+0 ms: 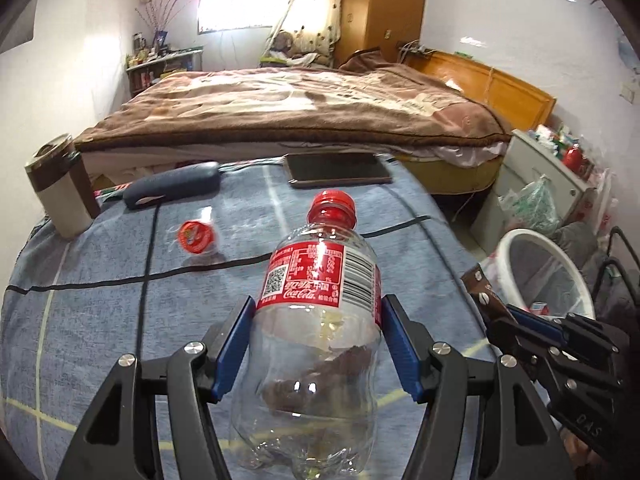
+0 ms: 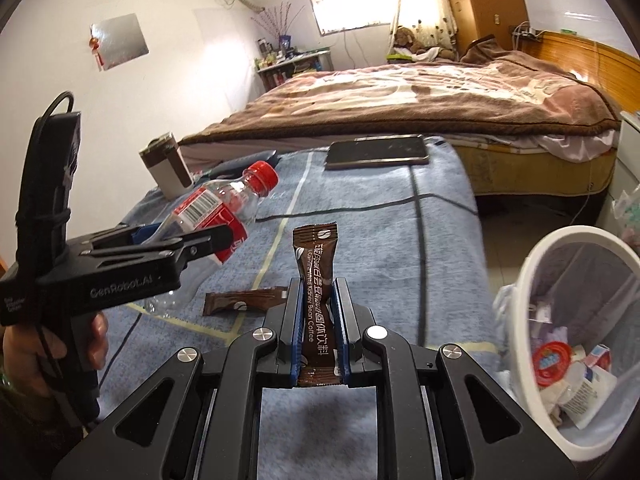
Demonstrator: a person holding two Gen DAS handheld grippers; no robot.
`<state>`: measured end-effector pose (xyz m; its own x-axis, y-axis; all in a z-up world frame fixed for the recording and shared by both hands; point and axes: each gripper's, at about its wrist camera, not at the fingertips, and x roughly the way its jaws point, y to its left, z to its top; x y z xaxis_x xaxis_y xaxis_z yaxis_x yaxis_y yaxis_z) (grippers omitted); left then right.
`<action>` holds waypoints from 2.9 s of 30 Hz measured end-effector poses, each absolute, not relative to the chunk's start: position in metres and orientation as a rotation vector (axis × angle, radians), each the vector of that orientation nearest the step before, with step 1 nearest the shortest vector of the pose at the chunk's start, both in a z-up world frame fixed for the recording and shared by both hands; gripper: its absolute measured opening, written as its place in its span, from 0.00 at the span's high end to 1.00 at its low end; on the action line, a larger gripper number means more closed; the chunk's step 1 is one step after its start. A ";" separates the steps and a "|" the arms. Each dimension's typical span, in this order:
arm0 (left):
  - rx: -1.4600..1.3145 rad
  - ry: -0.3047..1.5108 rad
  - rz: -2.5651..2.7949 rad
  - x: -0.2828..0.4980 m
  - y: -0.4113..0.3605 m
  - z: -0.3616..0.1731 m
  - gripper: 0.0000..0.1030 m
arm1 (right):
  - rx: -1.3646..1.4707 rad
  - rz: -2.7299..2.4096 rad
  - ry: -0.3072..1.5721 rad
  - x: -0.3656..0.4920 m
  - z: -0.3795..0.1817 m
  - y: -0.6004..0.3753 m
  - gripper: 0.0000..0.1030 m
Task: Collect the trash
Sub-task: 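Carry the bottle and the wrapper over the wastebasket with both grippers, then open both grippers to drop the bottle and wrapper into the wastebasket, then move both grippers back to the table toward the remaining wrapper and cup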
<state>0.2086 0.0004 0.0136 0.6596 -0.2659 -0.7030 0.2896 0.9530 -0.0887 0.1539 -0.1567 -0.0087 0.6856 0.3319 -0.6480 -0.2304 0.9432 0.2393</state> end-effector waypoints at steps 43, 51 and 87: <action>0.125 0.783 -0.688 0.151 -0.246 0.018 0.36 | 0.218 -0.085 0.711 0.096 0.002 -0.349 0.84; 0.104 0.838 -0.707 0.164 -0.270 0.003 0.36 | 0.220 -0.121 0.769 0.106 -0.011 -0.370 0.83; -0.002 0.761 -0.625 0.159 -0.182 0.020 0.32 | 0.236 -0.092 0.739 0.099 -0.004 -0.335 0.48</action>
